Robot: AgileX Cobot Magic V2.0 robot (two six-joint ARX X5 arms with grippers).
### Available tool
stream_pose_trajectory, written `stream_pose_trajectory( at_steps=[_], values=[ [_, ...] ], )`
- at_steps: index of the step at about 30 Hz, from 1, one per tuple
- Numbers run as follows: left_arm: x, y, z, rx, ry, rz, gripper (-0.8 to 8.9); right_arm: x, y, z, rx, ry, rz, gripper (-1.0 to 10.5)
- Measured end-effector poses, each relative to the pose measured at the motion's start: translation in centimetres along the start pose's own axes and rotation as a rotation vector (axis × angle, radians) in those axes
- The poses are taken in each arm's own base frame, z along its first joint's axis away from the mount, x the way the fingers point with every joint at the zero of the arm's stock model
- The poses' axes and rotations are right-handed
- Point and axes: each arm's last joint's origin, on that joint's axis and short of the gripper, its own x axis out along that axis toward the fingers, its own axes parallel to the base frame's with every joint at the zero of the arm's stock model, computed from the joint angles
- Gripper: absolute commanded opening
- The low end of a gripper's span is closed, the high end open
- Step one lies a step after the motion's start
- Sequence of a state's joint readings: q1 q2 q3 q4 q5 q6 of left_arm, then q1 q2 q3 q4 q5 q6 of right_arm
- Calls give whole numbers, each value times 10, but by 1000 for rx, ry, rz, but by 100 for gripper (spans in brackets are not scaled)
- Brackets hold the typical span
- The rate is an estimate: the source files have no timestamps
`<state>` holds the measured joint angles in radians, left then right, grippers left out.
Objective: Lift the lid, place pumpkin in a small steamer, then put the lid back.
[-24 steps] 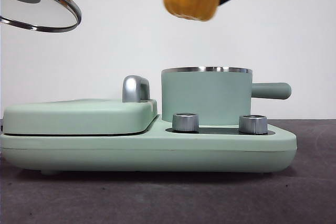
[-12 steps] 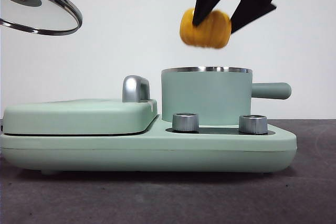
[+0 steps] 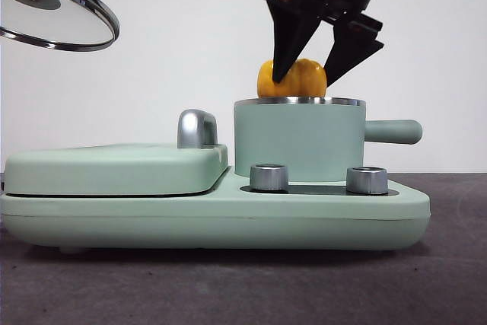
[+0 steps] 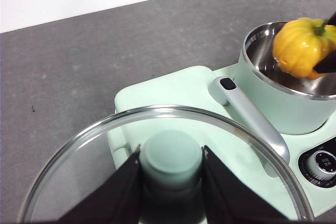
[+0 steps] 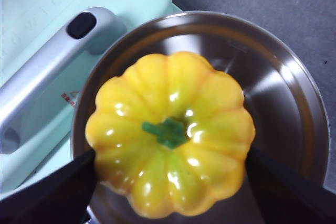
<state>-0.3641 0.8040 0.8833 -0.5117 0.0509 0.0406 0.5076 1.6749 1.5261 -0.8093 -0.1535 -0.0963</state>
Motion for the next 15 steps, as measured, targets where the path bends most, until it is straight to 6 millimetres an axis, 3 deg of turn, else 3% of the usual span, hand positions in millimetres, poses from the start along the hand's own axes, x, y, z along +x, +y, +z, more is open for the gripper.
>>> stream_pose_trajectory(
  at_steps=[8,15],
  values=[
    [0,0,0,0,0,0,9,9,-5,22,7,55,-42,410],
    [0,0,0,0,0,0,9,24,-7,19,17,134,-41,410]
  ],
)
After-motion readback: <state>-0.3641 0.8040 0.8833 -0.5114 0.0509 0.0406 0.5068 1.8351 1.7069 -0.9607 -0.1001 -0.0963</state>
